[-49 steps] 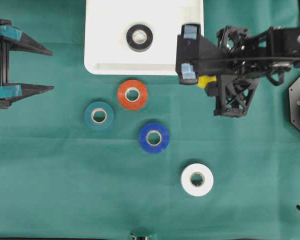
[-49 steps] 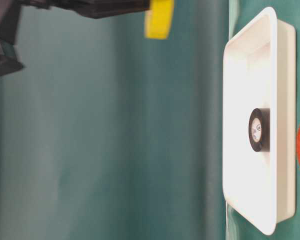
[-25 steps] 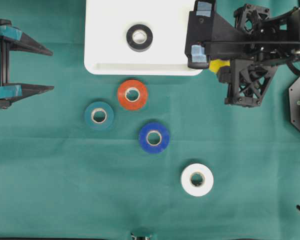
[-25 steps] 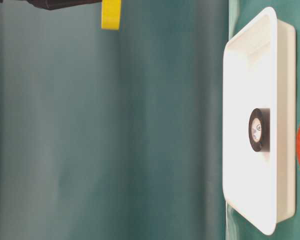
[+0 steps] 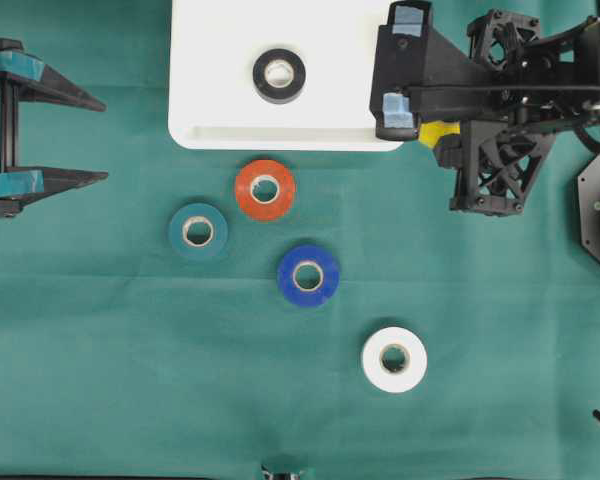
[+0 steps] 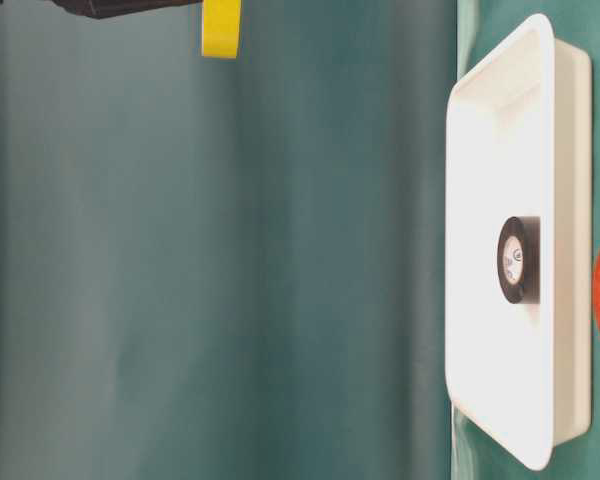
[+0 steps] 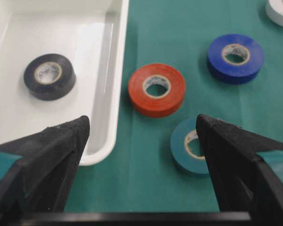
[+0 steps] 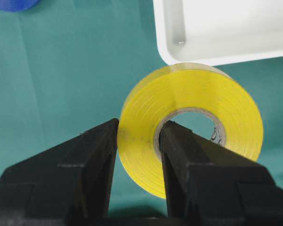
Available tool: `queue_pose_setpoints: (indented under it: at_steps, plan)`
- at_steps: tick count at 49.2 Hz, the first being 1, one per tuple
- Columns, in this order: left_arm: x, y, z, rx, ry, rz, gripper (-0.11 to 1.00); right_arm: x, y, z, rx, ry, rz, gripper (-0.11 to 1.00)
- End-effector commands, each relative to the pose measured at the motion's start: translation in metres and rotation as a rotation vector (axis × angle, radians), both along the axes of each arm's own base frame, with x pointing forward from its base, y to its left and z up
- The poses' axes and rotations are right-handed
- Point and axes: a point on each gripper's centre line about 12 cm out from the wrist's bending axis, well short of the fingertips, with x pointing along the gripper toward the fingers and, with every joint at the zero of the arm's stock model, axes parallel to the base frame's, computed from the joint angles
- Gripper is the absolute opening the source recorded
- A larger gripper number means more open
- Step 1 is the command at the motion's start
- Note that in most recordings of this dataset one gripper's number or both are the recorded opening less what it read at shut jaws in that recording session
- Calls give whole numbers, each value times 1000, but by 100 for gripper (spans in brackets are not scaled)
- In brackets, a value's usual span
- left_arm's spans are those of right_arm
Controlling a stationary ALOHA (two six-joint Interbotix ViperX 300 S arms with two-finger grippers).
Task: Pick up the tape from a random location and place it into the white case.
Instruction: 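Lift the yellow tape roll up off the table with the right gripper, then carry the yellow roll up and left over the white tray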
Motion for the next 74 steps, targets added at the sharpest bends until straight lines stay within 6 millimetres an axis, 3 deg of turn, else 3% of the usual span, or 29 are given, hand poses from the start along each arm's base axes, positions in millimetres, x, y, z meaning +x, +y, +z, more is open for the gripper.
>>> queue_pose_setpoints:
  at_steps: [1, 47, 57, 74]
  plan:
    - [2, 1, 5, -1, -17, 4, 93, -2, 0, 15, -2, -52, -1, 29]
    - [2, 1, 4, -1, -16, 4, 93, -2, -6, 16, -45, -52, -7, 29]
    - [2, 1, 3, -2, -11, 4, 93, -4, -25, 16, -83, -47, -51, 29]
    - [1, 1, 0, -2, -5, 4, 93, -11, -82, 16, -117, -63, -153, 29]
